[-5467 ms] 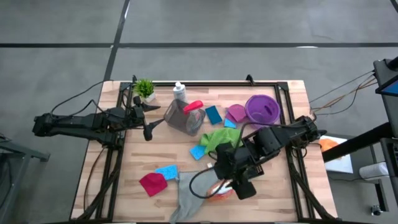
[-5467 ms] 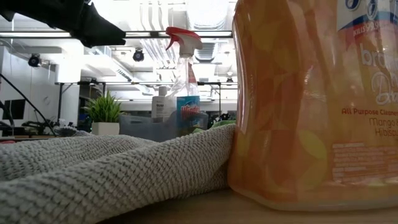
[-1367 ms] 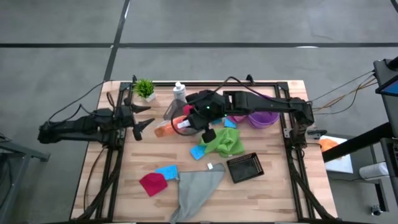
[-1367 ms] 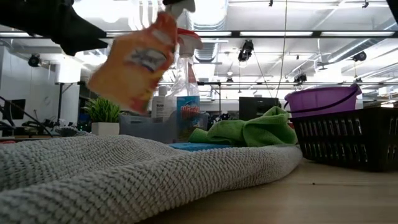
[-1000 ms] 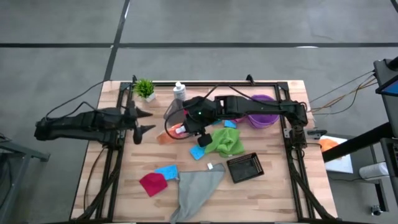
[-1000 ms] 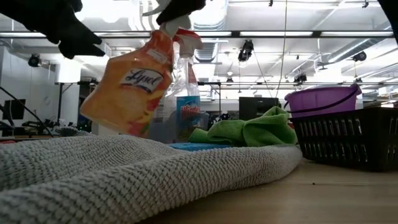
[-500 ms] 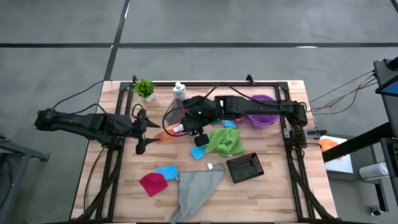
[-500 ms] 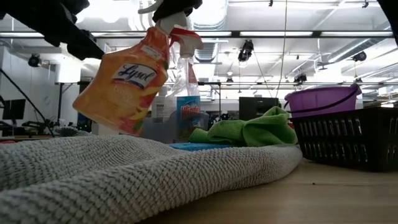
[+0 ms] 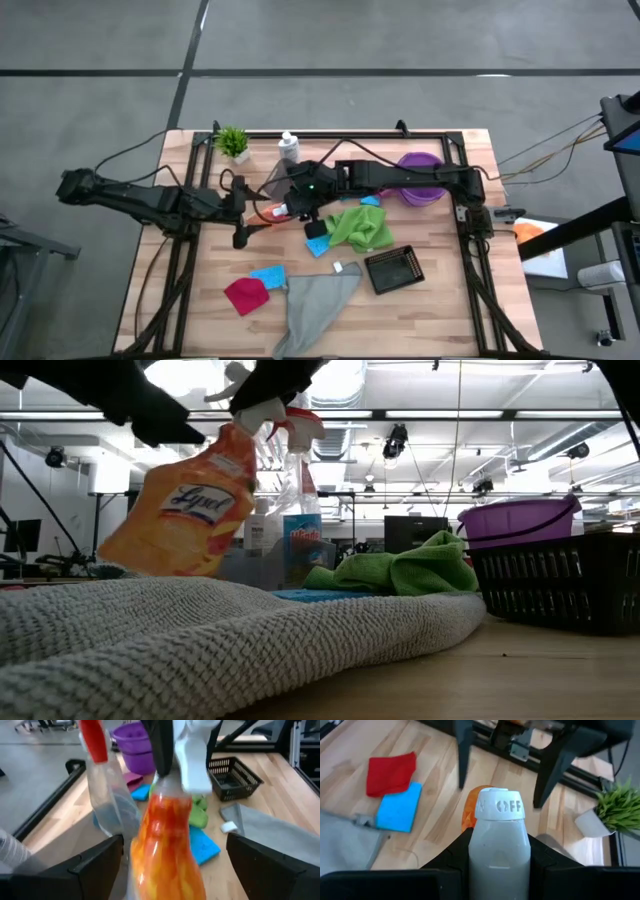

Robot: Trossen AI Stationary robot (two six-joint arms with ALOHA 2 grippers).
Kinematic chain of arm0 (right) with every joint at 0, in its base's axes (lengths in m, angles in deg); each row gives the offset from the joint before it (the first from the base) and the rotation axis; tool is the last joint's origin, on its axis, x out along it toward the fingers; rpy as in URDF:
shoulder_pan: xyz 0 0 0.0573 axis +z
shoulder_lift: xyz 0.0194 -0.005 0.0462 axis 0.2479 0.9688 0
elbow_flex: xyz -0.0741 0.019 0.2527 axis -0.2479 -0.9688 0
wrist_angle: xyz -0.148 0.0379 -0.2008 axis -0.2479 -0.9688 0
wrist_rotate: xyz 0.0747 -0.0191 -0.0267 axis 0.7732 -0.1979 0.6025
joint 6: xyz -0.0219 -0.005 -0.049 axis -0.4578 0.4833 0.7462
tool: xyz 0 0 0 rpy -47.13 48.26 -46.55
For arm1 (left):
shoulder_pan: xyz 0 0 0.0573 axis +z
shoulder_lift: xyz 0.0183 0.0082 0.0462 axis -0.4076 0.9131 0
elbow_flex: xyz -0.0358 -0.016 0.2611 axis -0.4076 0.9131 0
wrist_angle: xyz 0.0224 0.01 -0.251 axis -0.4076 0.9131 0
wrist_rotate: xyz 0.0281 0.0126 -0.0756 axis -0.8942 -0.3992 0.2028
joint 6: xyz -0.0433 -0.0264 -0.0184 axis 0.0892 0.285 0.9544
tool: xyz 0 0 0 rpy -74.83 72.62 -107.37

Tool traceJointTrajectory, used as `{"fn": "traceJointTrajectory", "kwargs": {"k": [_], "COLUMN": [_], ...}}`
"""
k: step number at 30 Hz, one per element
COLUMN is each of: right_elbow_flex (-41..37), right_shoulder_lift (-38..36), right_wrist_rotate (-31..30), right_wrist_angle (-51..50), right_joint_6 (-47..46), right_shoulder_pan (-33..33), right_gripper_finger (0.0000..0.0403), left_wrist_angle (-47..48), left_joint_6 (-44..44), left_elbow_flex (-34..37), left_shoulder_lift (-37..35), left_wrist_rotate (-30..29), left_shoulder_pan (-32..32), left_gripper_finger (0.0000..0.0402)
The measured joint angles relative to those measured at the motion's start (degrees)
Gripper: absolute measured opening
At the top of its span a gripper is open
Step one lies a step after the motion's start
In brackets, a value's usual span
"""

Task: Pick & Place Kitchen Items
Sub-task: Put the orange spray bottle into the black bin

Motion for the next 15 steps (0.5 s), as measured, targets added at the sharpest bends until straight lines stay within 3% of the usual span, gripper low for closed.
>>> {"fn": "traceJointTrajectory", "kwargs": {"k": [9,15], "right_elbow_flex": [0.0,0.4], "right_shoulder_lift": [0.9,1.1], "right_wrist_rotate": [-0.1,0.9], "right_wrist_angle": [3.1,3.4], "right_joint_6": [-0.4,-0.5], "right_shoulder_pan": [0.0,0.0], "right_gripper_finger": [0.0101,0.0101], "left_wrist_angle": [-5.1,-8.3], "left_joint_6": [-0.7,-0.7], "left_elbow_flex": [0.0,0.0], "left_shoulder_lift": [7.3,9.9], "left_wrist_rotate": [-6.6,-7.2], "left_shoulder_pan": [0.0,0.0], "left_gripper_finger": [0.0359,0.0340]}}
